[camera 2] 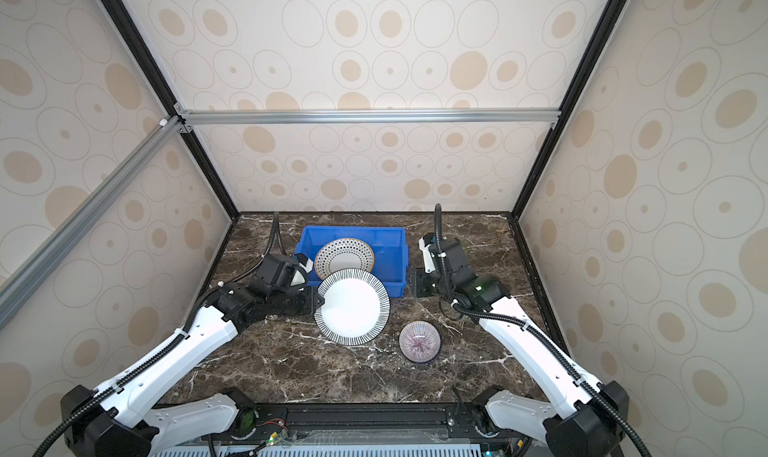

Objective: Place the mixed dishes into the plastic bin
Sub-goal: 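Tilt the striped plate up with the left gripper while right gripper releases and withdraws, then carry the striped plate with the left gripper over the blue bin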

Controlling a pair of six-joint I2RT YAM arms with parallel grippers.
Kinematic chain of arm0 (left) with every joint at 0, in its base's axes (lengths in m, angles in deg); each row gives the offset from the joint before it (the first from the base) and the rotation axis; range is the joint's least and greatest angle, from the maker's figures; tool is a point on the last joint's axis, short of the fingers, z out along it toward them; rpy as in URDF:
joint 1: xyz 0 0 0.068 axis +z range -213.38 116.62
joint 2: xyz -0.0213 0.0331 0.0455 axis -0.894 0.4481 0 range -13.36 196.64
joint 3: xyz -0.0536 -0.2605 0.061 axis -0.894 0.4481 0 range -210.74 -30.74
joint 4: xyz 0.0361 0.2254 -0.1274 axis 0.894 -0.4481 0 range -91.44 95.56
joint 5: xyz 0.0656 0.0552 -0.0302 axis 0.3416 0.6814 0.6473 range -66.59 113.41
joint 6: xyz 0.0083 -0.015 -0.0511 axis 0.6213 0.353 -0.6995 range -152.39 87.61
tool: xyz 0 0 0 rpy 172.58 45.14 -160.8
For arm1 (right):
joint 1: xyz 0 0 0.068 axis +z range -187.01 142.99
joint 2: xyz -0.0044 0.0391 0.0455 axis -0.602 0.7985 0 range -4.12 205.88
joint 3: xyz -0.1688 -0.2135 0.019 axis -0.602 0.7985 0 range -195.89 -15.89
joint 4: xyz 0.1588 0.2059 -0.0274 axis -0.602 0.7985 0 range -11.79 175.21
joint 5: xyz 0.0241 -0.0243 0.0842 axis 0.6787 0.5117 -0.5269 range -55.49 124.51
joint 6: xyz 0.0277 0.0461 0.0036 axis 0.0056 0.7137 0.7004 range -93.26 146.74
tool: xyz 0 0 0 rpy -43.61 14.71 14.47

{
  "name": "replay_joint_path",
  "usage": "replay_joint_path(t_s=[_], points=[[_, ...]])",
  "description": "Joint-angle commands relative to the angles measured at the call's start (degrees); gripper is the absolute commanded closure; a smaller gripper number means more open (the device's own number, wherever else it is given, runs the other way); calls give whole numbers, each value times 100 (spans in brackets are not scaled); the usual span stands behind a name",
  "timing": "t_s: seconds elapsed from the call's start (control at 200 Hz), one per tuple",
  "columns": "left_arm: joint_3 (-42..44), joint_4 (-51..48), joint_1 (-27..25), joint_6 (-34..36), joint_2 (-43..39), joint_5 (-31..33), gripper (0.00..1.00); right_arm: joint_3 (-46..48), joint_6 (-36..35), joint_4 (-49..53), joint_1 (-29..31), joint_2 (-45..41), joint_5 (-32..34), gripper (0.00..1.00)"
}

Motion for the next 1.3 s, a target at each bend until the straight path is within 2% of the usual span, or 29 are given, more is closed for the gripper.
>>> replay_joint_path(t_s=[0.0, 0.24, 0.425, 0.85, 1.036, 1.296], points=[[-540, 466, -36, 109, 41, -192, 100, -6, 46, -69, -105, -41, -129, 54], [-980, 426, -23, 190, 485, -4, 100, -6, 46, -181, -329, 88, -292, 54], [-1400, 558, 61, 337, 902, -118, 100, -172, 10, -140, -471, 347, -433, 54], [-1799, 1121, 834, 572, 1577, -902, 100, -366, 54, -191, -599, 627, -462, 54], [-2305, 1148, 1085, 827, 2016, -993, 100, -581, 177, -207, -599, 894, -647, 54], [-2587, 1305, 1507, 961, 2493, -1280, 100, -713, 133, -201, -608, 995, -526, 54]])
